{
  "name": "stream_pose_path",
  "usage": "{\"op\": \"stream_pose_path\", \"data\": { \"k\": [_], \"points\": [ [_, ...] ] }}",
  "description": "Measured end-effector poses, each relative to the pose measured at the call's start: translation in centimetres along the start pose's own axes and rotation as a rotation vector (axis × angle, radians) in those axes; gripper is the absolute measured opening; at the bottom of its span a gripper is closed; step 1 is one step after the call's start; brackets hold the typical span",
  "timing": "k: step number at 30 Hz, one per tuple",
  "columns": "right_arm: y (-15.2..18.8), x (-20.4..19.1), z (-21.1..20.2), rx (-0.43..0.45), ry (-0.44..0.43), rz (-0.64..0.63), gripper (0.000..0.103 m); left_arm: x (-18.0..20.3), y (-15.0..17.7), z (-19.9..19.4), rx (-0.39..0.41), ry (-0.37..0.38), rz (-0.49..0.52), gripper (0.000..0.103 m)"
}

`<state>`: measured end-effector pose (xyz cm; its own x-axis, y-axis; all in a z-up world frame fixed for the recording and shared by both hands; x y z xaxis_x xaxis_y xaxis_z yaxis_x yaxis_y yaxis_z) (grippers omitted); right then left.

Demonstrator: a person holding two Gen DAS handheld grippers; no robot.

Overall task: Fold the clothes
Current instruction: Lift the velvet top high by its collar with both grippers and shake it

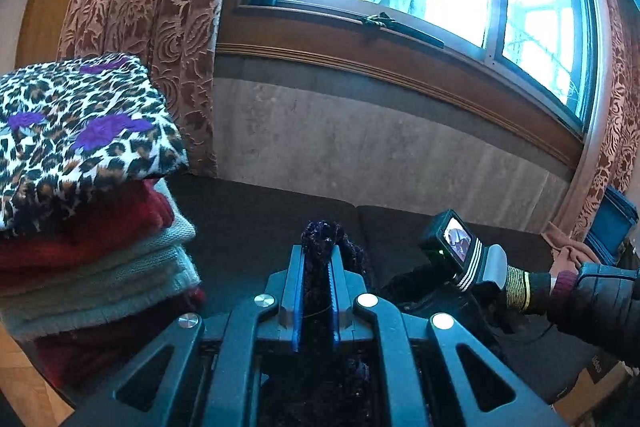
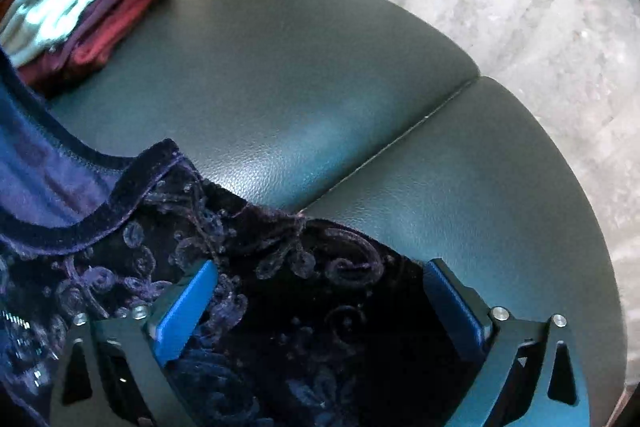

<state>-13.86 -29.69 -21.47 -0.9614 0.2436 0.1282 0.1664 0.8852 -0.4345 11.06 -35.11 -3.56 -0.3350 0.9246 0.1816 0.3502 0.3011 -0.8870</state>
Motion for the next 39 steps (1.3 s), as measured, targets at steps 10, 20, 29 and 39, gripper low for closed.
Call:
{"op": "stream_pose_path", "data": {
  "k": [10, 20, 29, 39],
  "points": [
    [1.0, 1.5, -12.3, 0.257, 0.117, 0.107, 0.013, 1.4, -3.6, -3.2, 0.122, -0.025, -0.006, 0.008],
    [4.9, 2.3, -45.6, 0.996, 0.450, 0.278, 0.013, 6.6, -12.6, -15.5, 0.559, 0.050, 0.007, 0.008],
    [7.4, -2.0, -56.2, 1.255, 0.594, 0.300, 0.013, 9.7, -17.1, -23.4, 0.775, 0.084, 0.027, 0.008],
    [7.8, -6.2, -62.3, 1.499, 0.692, 0.284, 0.014, 9.5, -21.8, -22.6, 0.802, 0.103, 0.015, 0.008]
  ]
}}
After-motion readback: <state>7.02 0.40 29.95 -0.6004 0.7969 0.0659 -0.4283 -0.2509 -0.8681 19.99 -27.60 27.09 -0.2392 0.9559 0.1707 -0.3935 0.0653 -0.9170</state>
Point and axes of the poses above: each gripper's, at about its wrist camera, not at the fingertips, and z roughly the way its jaws point, x to its right, y to its underside, the point moved 8 cm from there along z, roughly the way its jaws point, and after that the axes turned 1 degree about z, right-handed, at the moved point
